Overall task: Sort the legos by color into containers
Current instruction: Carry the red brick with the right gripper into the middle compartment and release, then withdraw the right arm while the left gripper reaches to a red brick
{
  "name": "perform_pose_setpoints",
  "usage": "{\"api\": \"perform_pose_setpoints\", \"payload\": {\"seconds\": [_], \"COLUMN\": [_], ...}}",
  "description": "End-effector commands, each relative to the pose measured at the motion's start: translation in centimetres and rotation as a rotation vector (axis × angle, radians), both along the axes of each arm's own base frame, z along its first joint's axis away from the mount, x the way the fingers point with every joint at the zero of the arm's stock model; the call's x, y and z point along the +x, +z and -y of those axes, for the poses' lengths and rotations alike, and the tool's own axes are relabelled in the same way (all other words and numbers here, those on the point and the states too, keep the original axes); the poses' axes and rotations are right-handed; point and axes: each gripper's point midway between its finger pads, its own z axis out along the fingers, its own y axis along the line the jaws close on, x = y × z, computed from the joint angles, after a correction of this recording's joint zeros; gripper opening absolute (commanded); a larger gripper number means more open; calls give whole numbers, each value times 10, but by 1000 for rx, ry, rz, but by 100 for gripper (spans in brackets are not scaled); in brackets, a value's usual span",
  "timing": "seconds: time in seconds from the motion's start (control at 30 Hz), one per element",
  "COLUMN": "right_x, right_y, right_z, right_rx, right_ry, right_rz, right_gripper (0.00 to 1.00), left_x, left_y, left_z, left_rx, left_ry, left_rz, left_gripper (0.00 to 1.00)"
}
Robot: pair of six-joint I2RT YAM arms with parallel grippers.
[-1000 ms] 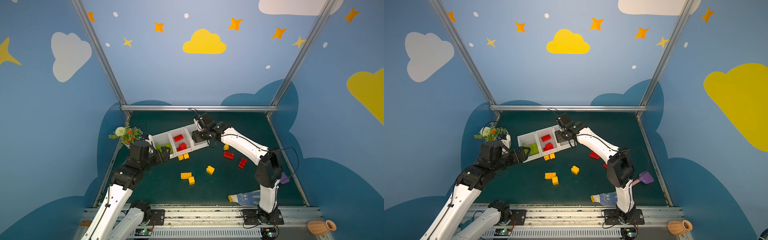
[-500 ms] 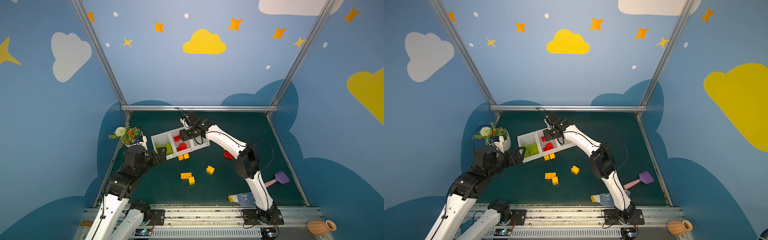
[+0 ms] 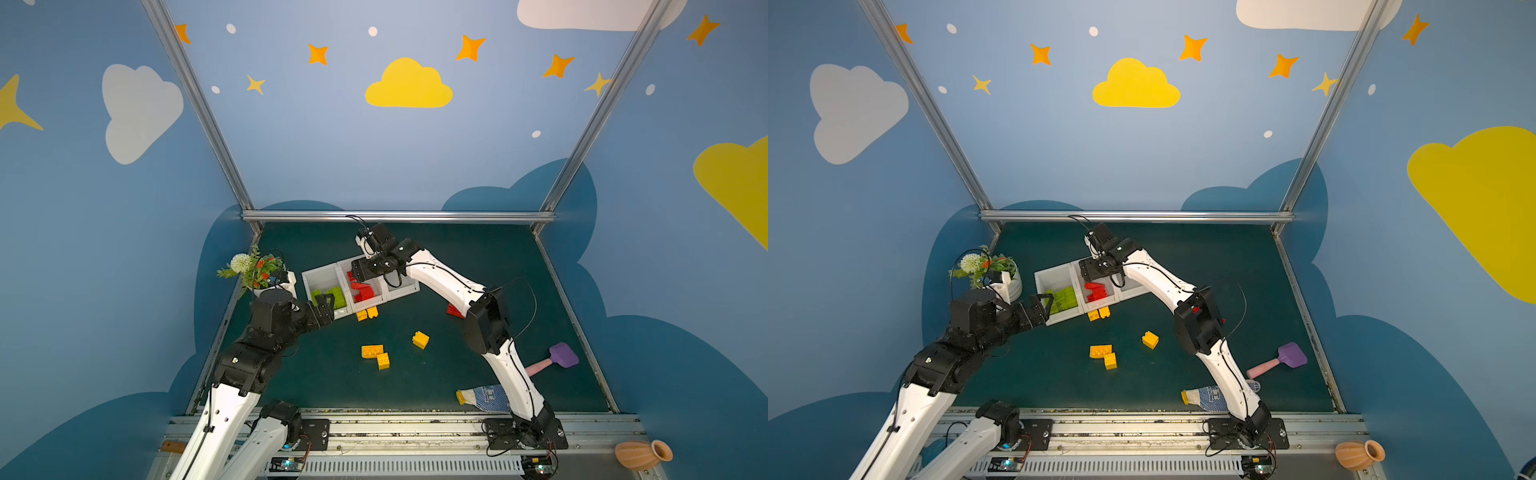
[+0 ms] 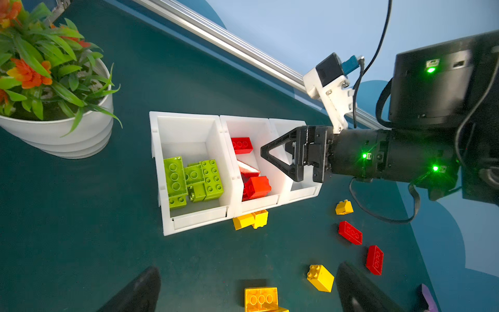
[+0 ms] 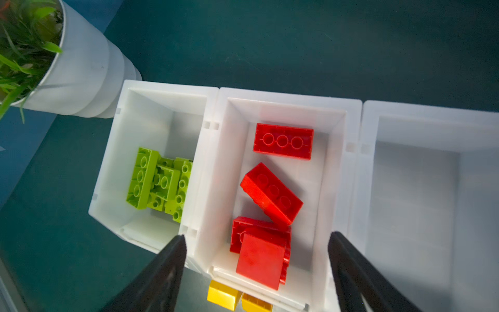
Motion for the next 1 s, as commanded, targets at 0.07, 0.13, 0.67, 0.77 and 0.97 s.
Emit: {"api": "perform_pose_setpoints", "payload": {"seconds": [0.07, 0.13, 0.67, 0.77, 0.97], "right_x": [7, 5, -55, -70, -90], "right_y": [83, 96, 18, 1, -19], "right_z": [53, 82, 308, 336, 373], "right_rx": [151, 203, 336, 339, 303], "right_ry": [-65, -113, -650, -759, -917], "right_rz": [86, 94, 17, 18, 77], "right_gripper": [81, 82, 86, 86, 87], "left_x": [15, 18, 64, 75, 91], "left_y": [-8, -12, -54, -74, -111], "left_z": [24, 37, 152, 178, 225], "left_rx": [-29, -30, 135, 139, 132], "left_ry": [-98, -137, -252, -265, -291], "left_rz": [-68, -104, -232, -295, -403], "left_gripper": [100, 100, 100, 100, 97]}}
